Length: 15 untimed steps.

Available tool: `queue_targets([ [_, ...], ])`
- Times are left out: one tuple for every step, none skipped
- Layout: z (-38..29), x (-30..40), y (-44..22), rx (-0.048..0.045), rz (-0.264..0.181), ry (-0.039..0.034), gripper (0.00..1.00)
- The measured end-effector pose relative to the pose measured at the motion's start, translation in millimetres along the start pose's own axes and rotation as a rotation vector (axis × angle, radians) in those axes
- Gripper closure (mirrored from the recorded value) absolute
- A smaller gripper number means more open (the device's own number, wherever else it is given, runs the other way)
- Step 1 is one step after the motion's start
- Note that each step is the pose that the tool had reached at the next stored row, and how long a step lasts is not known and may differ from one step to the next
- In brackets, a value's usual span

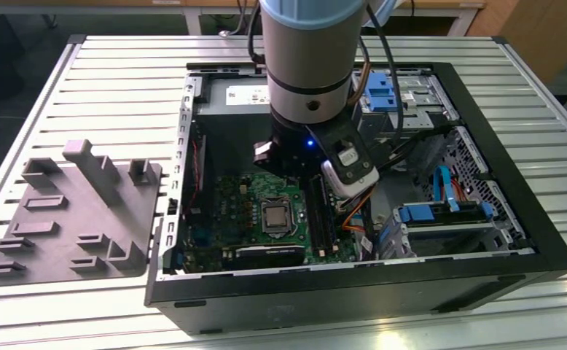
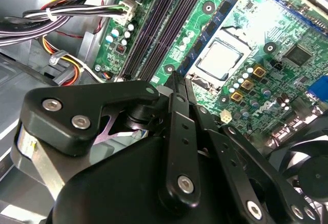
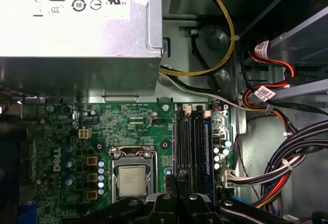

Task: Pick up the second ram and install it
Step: 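Insert the second ram into the second slot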

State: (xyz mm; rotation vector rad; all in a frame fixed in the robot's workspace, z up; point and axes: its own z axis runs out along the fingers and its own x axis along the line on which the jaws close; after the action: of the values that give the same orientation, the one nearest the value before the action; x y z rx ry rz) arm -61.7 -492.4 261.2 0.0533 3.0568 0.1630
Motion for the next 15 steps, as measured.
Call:
queue_targets([
  [0.3,-0.1,0.0,-0.0001,0.0,0.0,0.88],
  [0.5,-0.2,0.0,-0.0001,0.0,0.0,0.88],
  [0.7,-0.3,-0.1,0.0,0.0,0.0,0.88],
  [0.9,-0.3,-0.1,0.0,0.0,0.0,0.88],
  [1.2,-0.4,-0.1,0.0,0.0,0.0,0.88],
  [1.4,-0.4,-0.1,0.0,0.0,0.0,0.88],
  [1.6,-0.4,-0.2,0.0,0.0,0.0,0.88],
  [1.8,-0.5,-0.2,0.0,0.001,-0.0001,0.88],
  [2.0,-0.5,-0.2,0.0,0.001,-0.0001,0.88],
  [3.8,-0.5,-0.4,0.0001,0.001,-0.0002,0.88],
  [4.6,-0.5,-0.5,0.0,0.001,-0.0001,0.88],
  [4.7,-0.4,-0.5,-0.0001,0.001,-0.0002,0.88],
  [4.8,-0.4,-0.5,-0.0001,0.001,-0.0002,0.88],
  [5.0,-0.4,-0.5,-0.0002,0.001,-0.0001,0.88],
  [5.1,-0.4,-0.5,-0.0001,0.001,-0.0002,0.88],
])
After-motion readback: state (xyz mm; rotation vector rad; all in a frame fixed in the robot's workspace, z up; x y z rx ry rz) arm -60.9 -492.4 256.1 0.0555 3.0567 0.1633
